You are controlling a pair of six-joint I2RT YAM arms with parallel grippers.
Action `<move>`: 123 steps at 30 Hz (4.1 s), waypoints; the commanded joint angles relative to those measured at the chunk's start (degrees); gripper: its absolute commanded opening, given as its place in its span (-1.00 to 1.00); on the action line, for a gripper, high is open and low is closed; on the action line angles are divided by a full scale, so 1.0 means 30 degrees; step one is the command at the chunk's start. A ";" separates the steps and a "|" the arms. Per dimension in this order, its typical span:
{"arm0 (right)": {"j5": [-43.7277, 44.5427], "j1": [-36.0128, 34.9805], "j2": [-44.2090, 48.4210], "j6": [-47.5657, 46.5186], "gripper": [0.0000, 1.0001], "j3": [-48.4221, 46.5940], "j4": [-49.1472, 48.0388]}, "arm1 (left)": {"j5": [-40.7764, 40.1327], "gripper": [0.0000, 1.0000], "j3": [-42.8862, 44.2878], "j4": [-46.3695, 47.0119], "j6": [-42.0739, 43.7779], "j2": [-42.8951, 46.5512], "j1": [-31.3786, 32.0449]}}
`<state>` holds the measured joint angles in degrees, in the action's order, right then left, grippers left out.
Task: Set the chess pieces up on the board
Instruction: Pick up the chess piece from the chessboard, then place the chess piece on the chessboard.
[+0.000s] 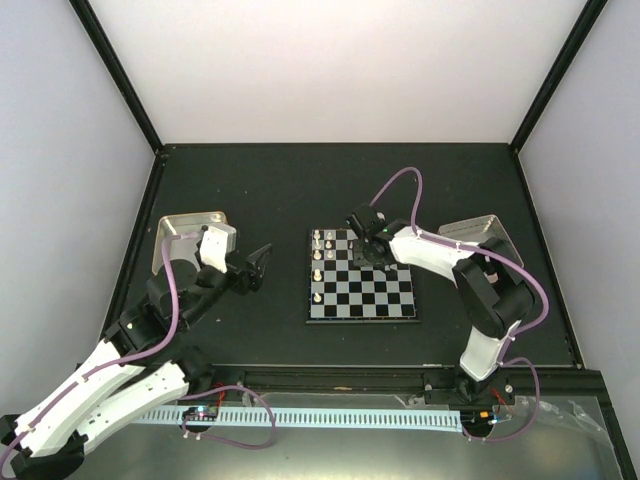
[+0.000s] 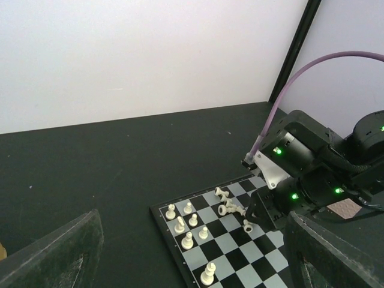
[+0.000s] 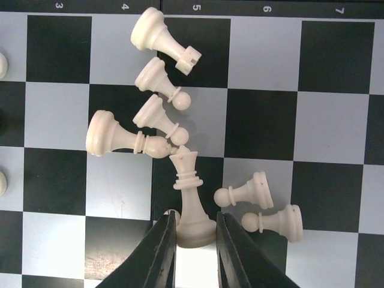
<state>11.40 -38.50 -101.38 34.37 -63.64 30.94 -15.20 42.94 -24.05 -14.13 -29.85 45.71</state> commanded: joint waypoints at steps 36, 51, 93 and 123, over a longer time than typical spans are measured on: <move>-1.2429 0.0002 1.2289 -0.4368 -0.75 0.9662 -1.4331 | 0.7345 0.70 -0.0226 0.3734 -0.5110 -0.3316 -0.0234; -2.1237 -0.0012 1.5320 -0.5495 -0.74 1.0980 -1.6769 | 1.4121 0.39 0.2418 0.4927 -0.7376 -0.7101 -0.0461; -2.0595 0.0004 1.5579 -0.6743 -0.37 0.9873 -1.3773 | 1.8323 -0.96 0.4291 0.1031 -0.2834 -1.0128 -0.0529; -0.5657 0.0006 1.7031 0.2977 0.57 1.4315 -1.3745 | 0.2700 -0.97 0.5548 0.0315 -0.3926 -1.9578 -0.0732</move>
<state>-7.88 -38.50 -49.89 40.77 -21.96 -8.60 -4.75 57.63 -25.65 -23.68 -86.74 43.94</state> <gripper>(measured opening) 0.788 0.103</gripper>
